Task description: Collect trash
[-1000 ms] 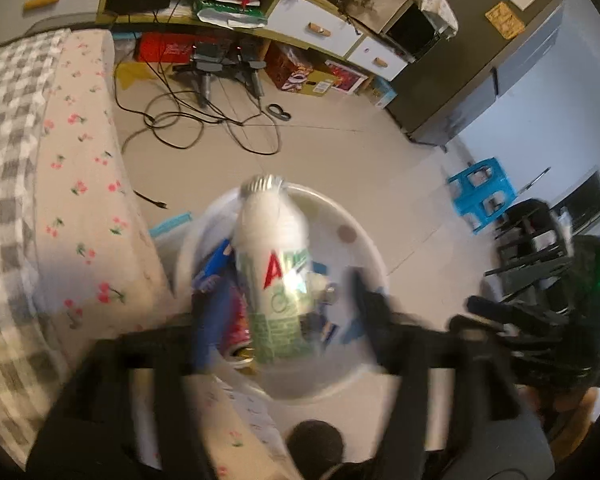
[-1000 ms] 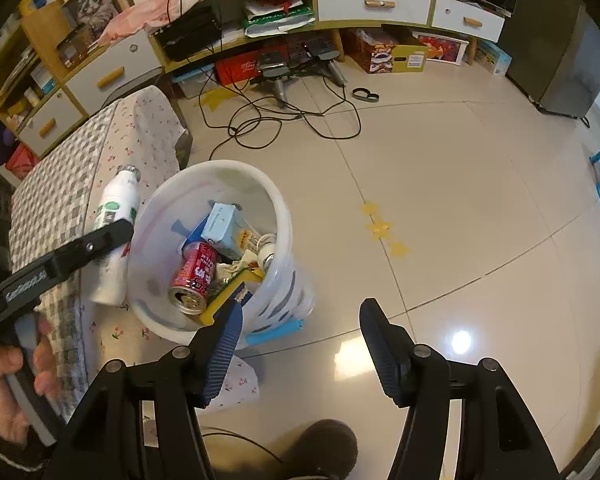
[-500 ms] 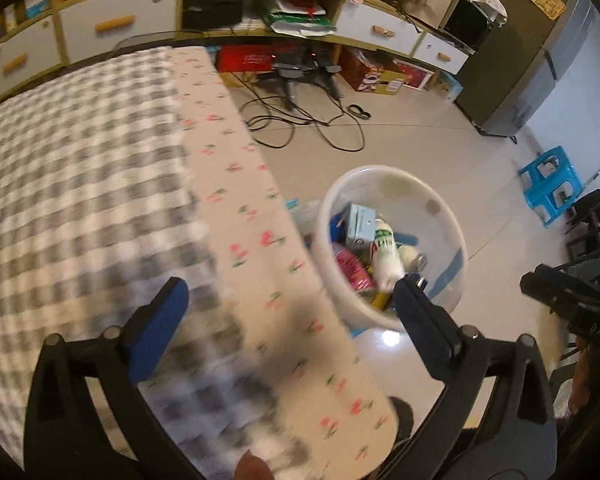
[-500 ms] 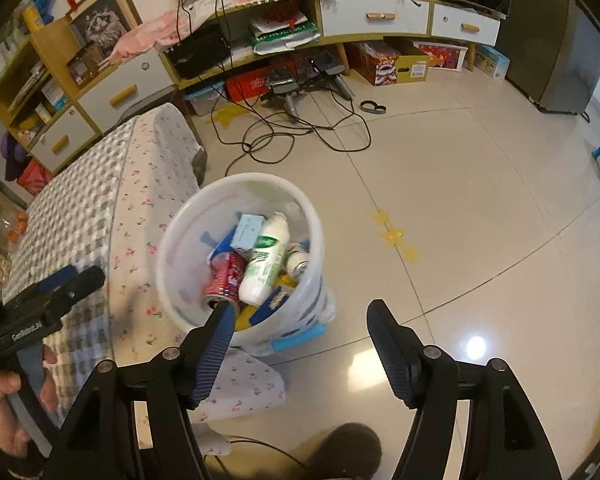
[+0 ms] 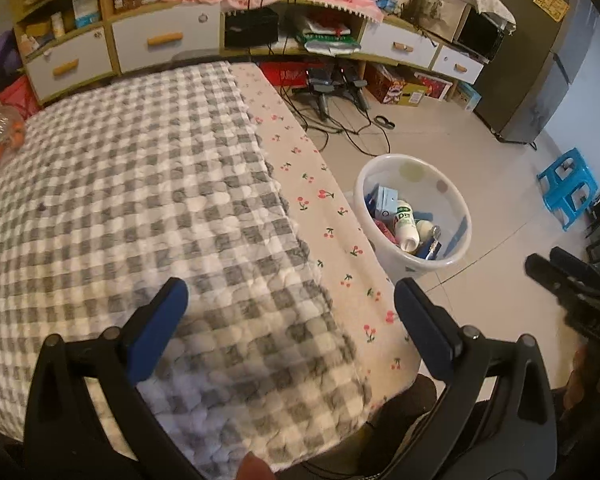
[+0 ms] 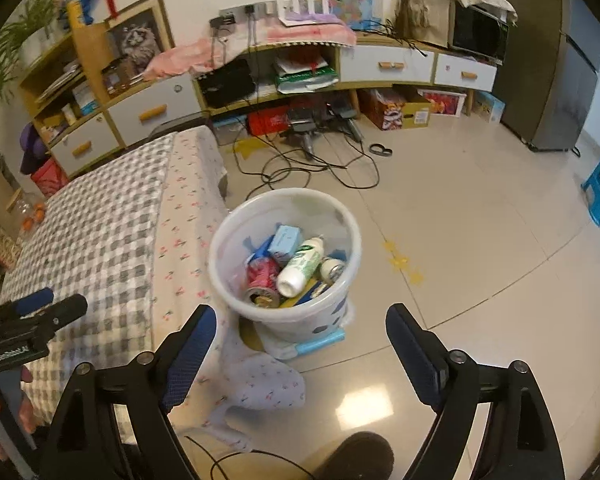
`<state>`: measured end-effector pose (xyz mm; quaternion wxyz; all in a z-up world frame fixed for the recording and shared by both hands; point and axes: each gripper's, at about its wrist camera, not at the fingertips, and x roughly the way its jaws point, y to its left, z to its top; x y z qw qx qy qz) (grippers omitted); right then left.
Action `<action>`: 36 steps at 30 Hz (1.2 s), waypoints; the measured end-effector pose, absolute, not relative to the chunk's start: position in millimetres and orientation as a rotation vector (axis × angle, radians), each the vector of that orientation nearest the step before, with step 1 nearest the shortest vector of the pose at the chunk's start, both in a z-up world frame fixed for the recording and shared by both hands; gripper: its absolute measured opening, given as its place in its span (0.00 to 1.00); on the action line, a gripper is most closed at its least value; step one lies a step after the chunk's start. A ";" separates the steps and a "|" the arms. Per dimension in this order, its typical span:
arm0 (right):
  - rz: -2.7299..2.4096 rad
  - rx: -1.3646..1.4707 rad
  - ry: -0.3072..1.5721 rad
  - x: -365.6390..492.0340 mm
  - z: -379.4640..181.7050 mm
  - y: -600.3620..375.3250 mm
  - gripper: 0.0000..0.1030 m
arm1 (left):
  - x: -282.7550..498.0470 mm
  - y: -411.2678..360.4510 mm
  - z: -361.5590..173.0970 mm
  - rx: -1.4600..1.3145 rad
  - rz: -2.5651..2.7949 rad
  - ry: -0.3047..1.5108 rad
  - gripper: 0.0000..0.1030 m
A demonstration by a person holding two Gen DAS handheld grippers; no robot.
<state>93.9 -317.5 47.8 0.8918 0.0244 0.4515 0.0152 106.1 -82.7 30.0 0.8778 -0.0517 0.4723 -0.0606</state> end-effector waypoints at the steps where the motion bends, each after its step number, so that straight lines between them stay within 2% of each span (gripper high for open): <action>1: 0.035 0.046 0.932 91.3 47.2 -313.4 0.86 | 100.4 -81.1 33.2 -0.106 -0.119 0.971 0.99; 17: 0.050 -0.012 0.869 66.2 34.9 -271.9 0.86 | 56.5 -42.0 20.0 -0.134 0.001 0.935 0.99; 36: 0.067 -0.013 0.887 69.0 27.7 -262.6 0.86 | 54.3 -39.1 24.3 -0.138 -0.009 0.917 0.99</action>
